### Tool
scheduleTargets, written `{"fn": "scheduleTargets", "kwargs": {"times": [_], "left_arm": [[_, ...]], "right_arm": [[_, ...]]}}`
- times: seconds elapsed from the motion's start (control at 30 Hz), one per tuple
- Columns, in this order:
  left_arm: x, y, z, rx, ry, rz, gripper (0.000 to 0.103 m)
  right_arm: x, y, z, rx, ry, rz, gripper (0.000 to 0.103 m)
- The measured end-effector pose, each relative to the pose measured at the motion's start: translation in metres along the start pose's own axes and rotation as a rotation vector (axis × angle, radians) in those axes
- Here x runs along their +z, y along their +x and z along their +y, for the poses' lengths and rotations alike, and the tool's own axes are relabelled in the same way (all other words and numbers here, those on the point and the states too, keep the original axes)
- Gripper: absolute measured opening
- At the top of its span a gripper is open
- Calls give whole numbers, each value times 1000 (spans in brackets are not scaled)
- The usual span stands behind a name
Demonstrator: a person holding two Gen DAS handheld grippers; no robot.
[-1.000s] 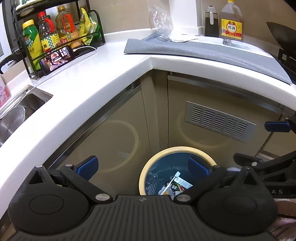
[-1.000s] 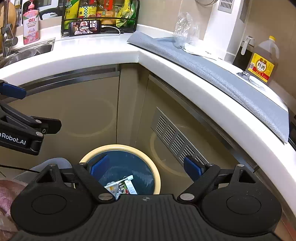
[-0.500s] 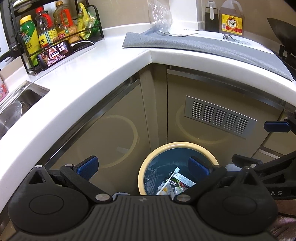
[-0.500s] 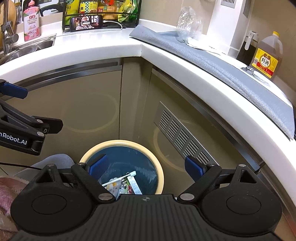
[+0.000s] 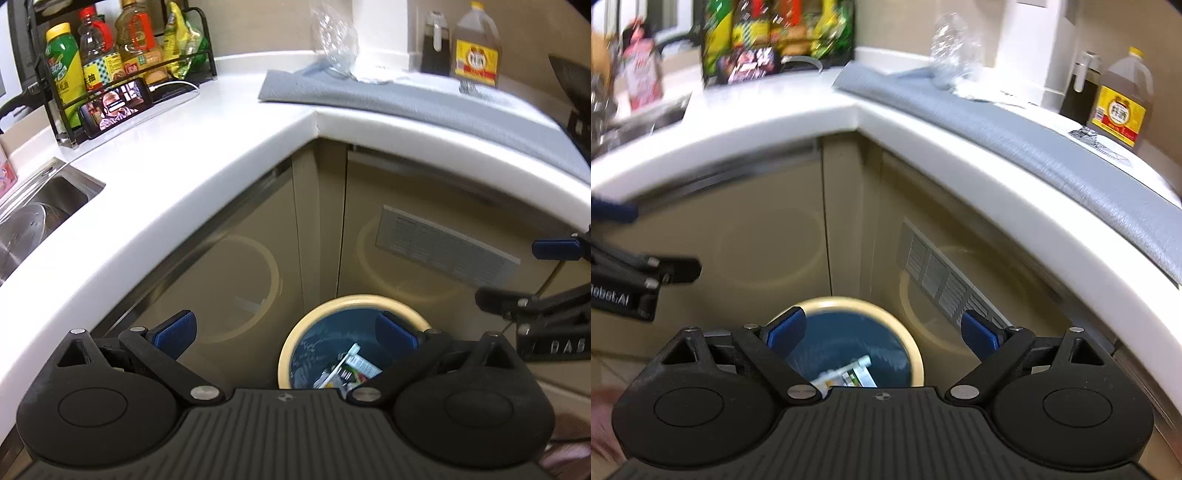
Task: Collect trash
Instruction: 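Move both tools back up to the counter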
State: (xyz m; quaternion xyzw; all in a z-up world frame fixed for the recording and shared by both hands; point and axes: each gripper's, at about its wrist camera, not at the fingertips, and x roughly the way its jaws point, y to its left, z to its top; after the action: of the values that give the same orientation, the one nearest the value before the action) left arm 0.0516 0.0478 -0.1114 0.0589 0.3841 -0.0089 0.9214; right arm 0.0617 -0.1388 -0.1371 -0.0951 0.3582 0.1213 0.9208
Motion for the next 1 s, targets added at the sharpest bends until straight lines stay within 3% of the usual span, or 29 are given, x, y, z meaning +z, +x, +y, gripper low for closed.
{"fn": "scheduleTargets", "kwargs": {"times": [0.2, 0.37, 0.57, 0.77, 1.0], "left_arm": [[24, -7, 10, 27, -17, -50, 103], [43, -12, 22, 53, -53, -75, 103], [53, -13, 27, 62, -64, -61, 103], [51, -9, 32, 84, -55, -28, 103], [54, 3, 48, 114, -84, 21, 103]], "right_arm": [[36, -6, -27, 31, 83, -89, 94], [80, 0, -50, 0, 95, -209, 97], [152, 49, -97, -25, 238, -281, 99], [214, 142, -142, -99, 278, -225, 99], [259, 225, -174, -119, 449, -98, 99]]}}
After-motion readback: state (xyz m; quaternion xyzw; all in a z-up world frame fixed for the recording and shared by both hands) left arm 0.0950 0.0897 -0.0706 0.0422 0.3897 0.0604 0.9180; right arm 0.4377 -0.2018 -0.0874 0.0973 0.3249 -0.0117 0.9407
